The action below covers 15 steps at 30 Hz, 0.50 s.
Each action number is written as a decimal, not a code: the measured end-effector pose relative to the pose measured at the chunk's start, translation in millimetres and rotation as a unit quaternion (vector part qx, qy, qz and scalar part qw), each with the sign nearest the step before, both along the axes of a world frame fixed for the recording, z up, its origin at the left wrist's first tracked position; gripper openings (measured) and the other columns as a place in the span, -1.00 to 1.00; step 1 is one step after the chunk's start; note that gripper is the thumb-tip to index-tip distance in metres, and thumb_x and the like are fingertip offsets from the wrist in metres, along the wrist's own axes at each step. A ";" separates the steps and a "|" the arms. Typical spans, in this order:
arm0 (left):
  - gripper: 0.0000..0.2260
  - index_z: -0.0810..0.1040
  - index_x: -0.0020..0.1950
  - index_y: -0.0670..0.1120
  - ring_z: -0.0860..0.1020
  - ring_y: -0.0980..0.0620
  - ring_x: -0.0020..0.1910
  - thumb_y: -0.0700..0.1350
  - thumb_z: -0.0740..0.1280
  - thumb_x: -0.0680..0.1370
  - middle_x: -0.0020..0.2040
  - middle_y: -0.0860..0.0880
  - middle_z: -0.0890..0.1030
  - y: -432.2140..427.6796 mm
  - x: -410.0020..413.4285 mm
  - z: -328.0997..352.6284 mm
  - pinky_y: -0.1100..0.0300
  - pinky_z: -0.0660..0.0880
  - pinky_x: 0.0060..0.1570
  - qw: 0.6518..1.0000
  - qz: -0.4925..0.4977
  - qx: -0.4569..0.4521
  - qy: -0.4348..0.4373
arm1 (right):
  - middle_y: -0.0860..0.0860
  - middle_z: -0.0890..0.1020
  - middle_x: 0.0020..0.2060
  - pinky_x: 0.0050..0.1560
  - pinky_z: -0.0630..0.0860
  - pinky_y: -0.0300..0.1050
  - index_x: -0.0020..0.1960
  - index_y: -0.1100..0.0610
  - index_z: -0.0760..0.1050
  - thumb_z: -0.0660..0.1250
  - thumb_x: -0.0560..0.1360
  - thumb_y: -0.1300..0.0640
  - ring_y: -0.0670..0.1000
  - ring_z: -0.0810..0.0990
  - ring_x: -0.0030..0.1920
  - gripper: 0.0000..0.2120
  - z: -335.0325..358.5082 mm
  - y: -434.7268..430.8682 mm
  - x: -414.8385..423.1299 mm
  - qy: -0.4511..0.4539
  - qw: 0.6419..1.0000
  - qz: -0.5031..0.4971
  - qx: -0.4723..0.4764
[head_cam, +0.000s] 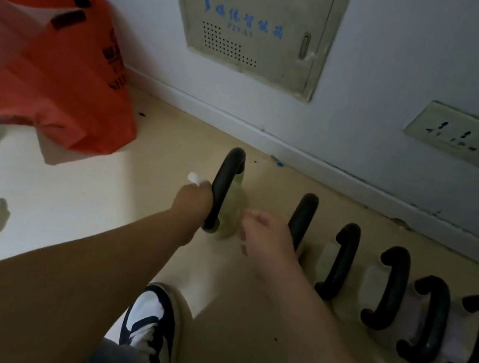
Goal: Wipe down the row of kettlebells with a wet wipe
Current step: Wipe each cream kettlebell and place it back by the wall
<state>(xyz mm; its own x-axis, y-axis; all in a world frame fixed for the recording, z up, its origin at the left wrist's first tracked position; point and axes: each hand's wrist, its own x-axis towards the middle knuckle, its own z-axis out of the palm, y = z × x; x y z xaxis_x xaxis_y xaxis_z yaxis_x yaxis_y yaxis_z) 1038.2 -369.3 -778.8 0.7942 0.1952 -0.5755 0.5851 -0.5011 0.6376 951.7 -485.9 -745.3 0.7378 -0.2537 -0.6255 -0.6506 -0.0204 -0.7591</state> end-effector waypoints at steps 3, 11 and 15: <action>-0.57 0.56 0.04 -0.20 0.62 -0.17 -0.13 0.09 0.06 0.65 -0.13 -0.15 0.67 -7.5 4.3 -1.8 0.04 0.58 -0.10 0.993 0.063 -0.096 0.025 | 0.02 0.70 0.01 0.26 0.60 0.13 -0.14 -0.08 0.60 0.25 0.66 0.06 0.10 0.68 0.10 -0.76 -12.9 1.9 -7.1 0.014 0.997 -0.033 0.067; -0.83 0.60 -0.10 -0.20 0.64 -0.11 -0.25 -0.13 0.45 0.39 -0.17 -0.13 0.64 -33.5 2.0 23.4 0.12 0.62 -0.19 0.990 -0.102 0.085 0.054 | -0.01 0.68 0.09 0.28 0.60 0.02 -0.01 -0.10 0.57 0.24 0.67 0.07 0.00 0.65 0.14 -0.83 -16.7 -1.3 -32.2 0.020 0.988 -0.066 0.138; -0.83 0.61 -0.09 -0.27 0.58 -0.17 -0.34 -0.16 0.33 0.50 -0.37 -0.16 0.62 -39.7 -52.8 17.0 0.09 0.52 -0.37 0.977 0.166 -0.123 0.047 | -0.12 0.57 0.30 0.44 0.43 0.02 0.38 -0.12 0.53 0.21 0.67 -0.01 -0.03 0.52 0.34 -0.69 -8.7 -3.8 -59.0 -0.007 0.991 -0.001 0.133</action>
